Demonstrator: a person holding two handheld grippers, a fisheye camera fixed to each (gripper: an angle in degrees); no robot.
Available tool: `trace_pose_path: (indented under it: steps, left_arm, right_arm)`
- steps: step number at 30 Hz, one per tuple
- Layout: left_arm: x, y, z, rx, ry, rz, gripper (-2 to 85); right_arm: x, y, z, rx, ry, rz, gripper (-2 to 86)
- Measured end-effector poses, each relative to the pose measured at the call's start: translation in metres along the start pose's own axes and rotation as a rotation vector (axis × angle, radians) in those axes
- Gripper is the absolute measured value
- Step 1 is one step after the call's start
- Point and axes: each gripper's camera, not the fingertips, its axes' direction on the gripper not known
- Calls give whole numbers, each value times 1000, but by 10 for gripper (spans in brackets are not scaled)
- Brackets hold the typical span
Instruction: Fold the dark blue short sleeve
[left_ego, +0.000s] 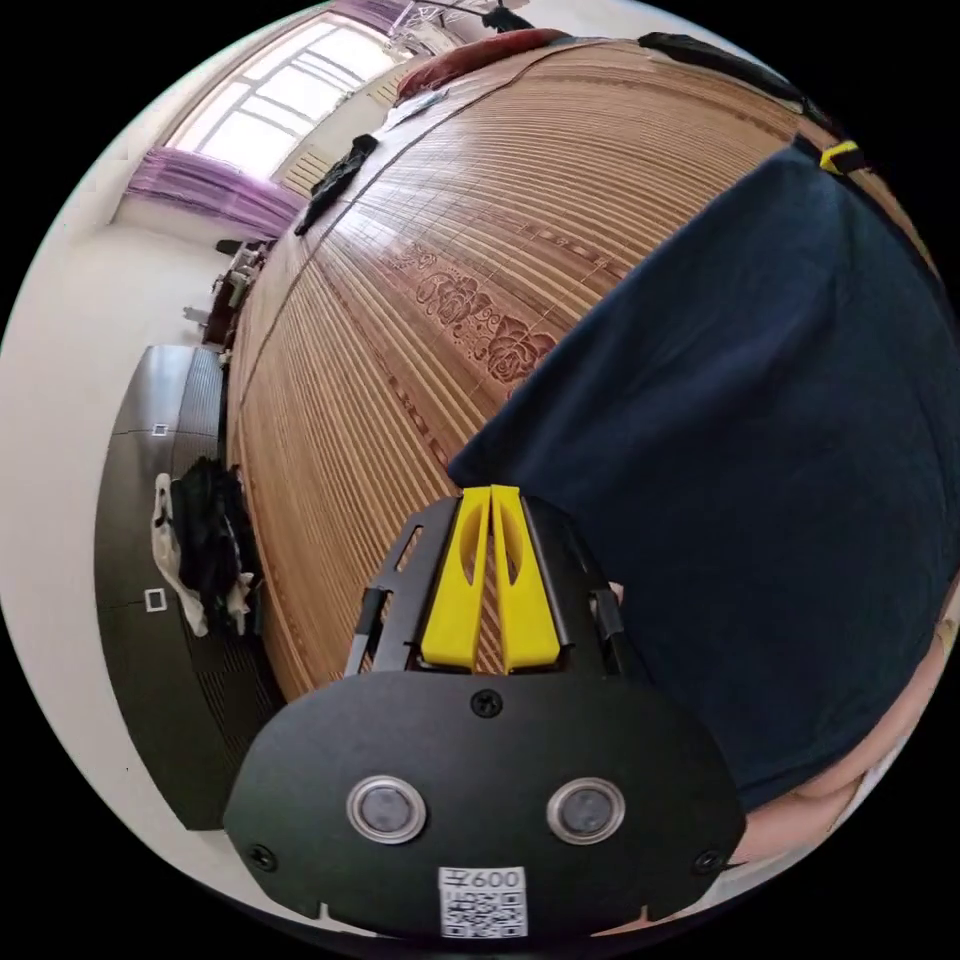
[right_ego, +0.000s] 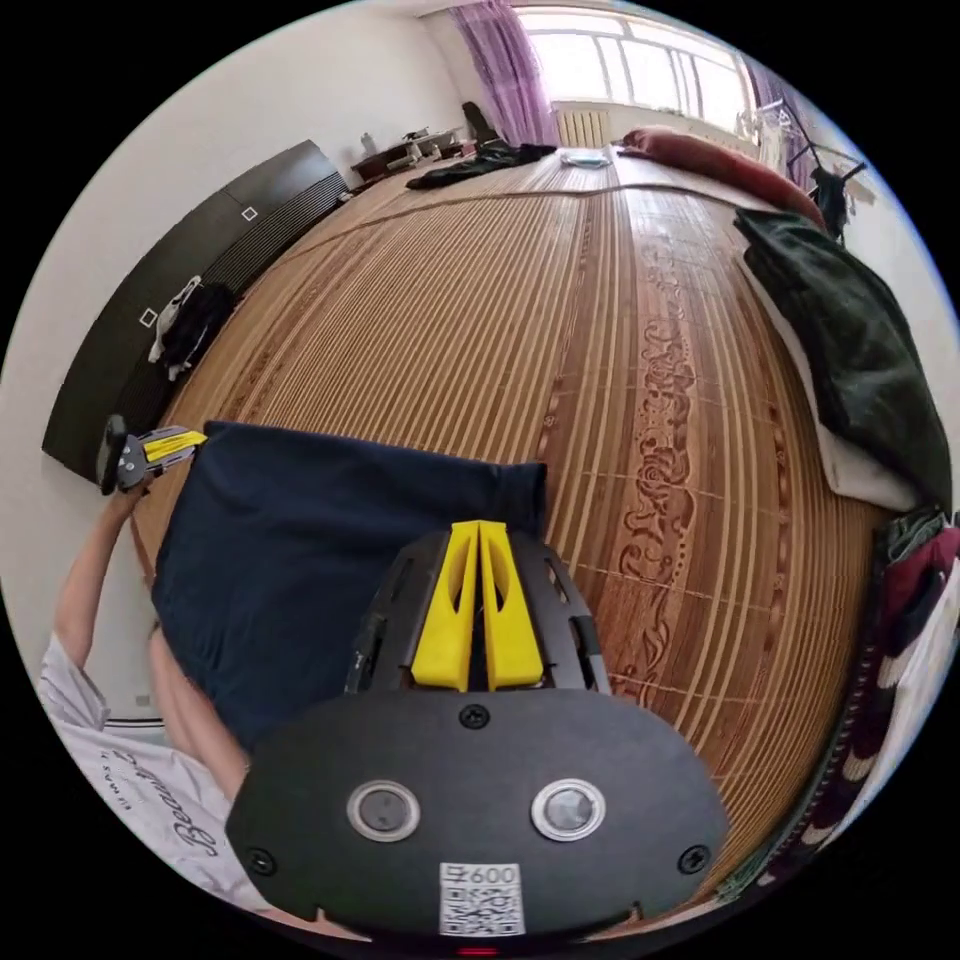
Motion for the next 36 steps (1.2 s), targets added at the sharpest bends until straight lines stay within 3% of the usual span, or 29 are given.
trace_pose_path:
  steps: [4, 6, 8, 10, 13, 15, 21, 24, 29, 36]
  left_arm:
    - [58, 87, -68, 106, -295, 46, 8]
    - [85, 145, -99, 126, -344, 45, 8]
    - [98, 214, -130, 237, -228, -89, 8]
    - [108, 295, -151, 326, 58, -257, 9]
    - [129, 352, -149, 375, 238, -299, 8]
    - [130, 369, -142, 397, 306, -382, 7]
    - [144, 381, -106, 406, 561, -533, 5]
    - [165, 393, -88, 368, 518, -559, 3]
    - [183, 401, -90, 368, 506, -533, 2]
    - [254, 388, -118, 322, 172, -345, 2]
  right_arm:
    - [-58, 87, -47, 161, 99, -169, -9]
    - [-81, 137, -61, 191, 156, -209, -9]
    - [-92, 207, -74, 200, 175, -172, -9]
    - [-89, 252, -73, 146, 164, -67, -9]
    - [-90, 310, -61, 92, 242, 19, -9]
    - [-92, 329, -55, 116, 315, 73, -9]
    - [-98, 373, -22, 220, 77, 203, -8]
    - [-105, 396, -5, 261, 114, 75, -8]
    - [-150, 410, 26, 199, 394, -194, -8]
    - [-128, 427, 36, 241, 312, -13, -8]
